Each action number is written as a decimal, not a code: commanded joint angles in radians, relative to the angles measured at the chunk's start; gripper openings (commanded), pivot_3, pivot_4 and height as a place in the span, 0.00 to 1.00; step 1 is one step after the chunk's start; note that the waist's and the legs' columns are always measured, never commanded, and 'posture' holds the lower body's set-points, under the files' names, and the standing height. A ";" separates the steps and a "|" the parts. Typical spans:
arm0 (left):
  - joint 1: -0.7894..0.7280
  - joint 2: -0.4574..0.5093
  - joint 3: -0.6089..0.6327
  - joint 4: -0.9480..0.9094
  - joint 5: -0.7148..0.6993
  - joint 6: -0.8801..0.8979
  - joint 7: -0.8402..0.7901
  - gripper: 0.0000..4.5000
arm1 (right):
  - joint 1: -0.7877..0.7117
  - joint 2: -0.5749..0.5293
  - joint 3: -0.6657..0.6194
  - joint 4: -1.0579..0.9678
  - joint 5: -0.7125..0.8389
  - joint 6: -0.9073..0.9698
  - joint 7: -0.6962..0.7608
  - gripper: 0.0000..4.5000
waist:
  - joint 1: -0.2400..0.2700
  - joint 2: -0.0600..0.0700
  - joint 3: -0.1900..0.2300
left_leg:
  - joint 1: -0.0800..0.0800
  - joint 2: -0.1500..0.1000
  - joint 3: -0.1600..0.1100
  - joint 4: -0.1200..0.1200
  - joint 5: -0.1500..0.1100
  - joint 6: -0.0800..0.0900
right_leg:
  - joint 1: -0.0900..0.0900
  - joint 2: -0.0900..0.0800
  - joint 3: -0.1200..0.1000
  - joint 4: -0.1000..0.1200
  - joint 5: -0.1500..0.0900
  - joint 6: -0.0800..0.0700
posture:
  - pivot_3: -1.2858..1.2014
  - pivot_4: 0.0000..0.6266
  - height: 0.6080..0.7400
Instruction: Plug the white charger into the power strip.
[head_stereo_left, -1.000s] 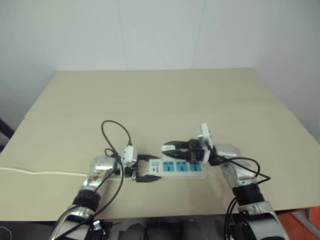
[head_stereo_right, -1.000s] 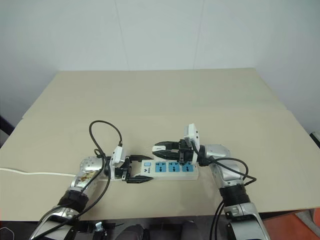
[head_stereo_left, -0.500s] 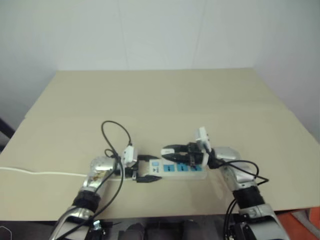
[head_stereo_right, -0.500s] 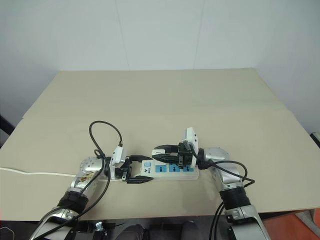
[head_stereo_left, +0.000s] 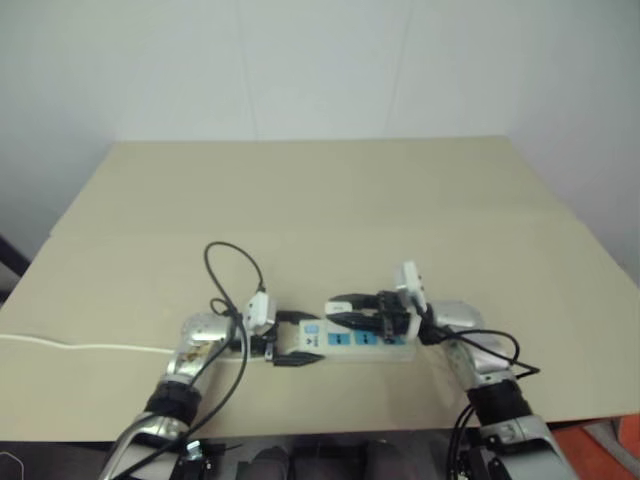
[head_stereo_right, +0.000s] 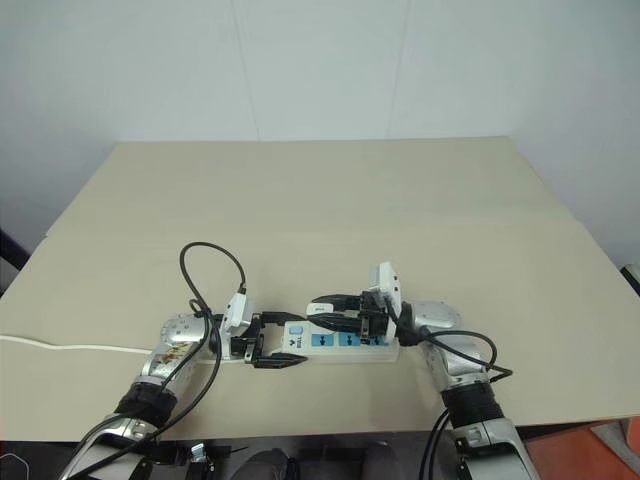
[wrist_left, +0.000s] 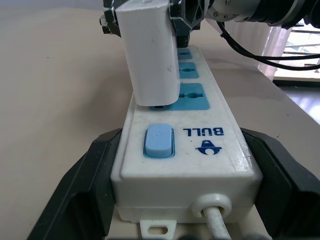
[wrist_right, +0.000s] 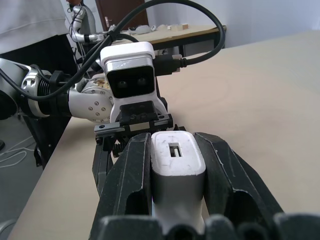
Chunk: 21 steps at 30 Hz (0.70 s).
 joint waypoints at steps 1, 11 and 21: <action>0.006 0.007 0.004 -0.034 -0.009 0.005 0.000 0.73 | 0.017 -0.004 0.008 0.031 -0.008 -0.028 0.023 0.25 | 0.000 0.000 0.000 | 0.000 0.000 0.000 0.000 0.000 0.000 | 0.000 0.000 0.000 0.000 0.000 0.000 | 0.52 0.24 1.00; 0.007 0.011 0.005 -0.039 -0.011 0.010 0.000 0.73 | 0.027 0.017 0.028 0.110 -0.031 -0.132 0.050 0.25 | -0.002 0.000 0.000 | 0.003 0.000 0.000 0.000 0.000 0.000 | 0.002 0.000 0.000 0.000 0.000 0.000 | 0.52 0.24 1.00; 0.012 0.014 0.007 -0.048 -0.014 0.017 0.000 0.73 | 0.033 0.014 0.050 0.161 -0.053 -0.161 0.078 0.25 | -0.001 0.000 0.000 | 0.004 0.000 0.000 -0.001 0.000 0.000 | 0.003 0.000 0.000 0.000 0.000 0.000 | 0.52 0.24 1.00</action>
